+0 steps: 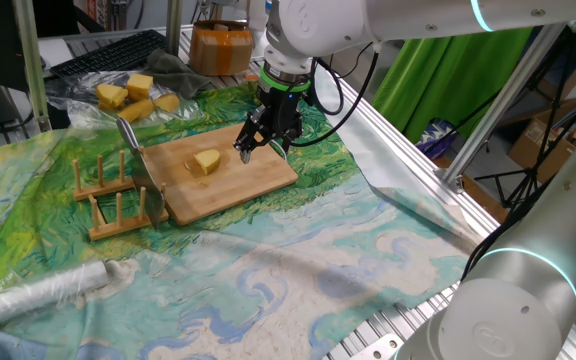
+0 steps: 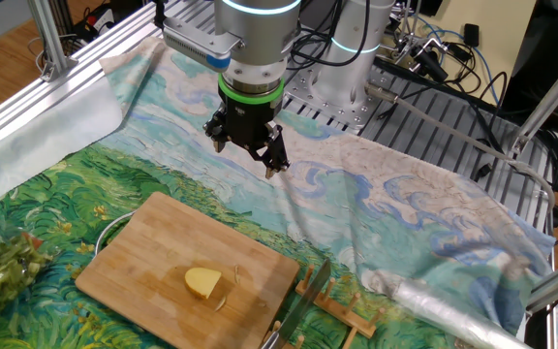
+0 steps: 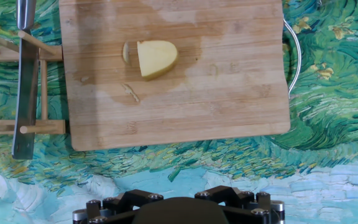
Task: Chop the potatoes
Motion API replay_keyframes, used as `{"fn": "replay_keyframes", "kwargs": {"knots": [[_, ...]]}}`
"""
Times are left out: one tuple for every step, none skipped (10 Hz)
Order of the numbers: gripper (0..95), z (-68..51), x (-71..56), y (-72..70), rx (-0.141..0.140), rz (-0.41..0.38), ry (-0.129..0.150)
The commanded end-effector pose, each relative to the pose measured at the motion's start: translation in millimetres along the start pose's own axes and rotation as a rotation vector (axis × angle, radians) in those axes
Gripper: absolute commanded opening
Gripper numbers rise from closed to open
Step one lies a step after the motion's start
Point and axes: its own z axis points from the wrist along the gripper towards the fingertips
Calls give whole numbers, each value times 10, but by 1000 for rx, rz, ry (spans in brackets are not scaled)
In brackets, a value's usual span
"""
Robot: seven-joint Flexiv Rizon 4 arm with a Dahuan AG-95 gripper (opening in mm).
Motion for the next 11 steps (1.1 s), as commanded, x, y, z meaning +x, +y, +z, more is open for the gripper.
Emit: {"fn": "replay_keyframes", "kwargs": {"knots": [[0,1,0,0,-24,41,-17],[0,4,4,1,-26,39,-17],[0,6,3,2,-26,38,-17],[0,9,2,3,-26,39,-17],[0,9,2,3,-26,38,-17],[0,10,4,3,-26,38,-17],[0,10,4,3,-25,38,-17],[0,10,4,4,-23,36,-18],[0,11,4,4,-19,33,-18],[0,13,3,5,-16,37,-17],[0,15,2,5,-19,38,-16]]}}
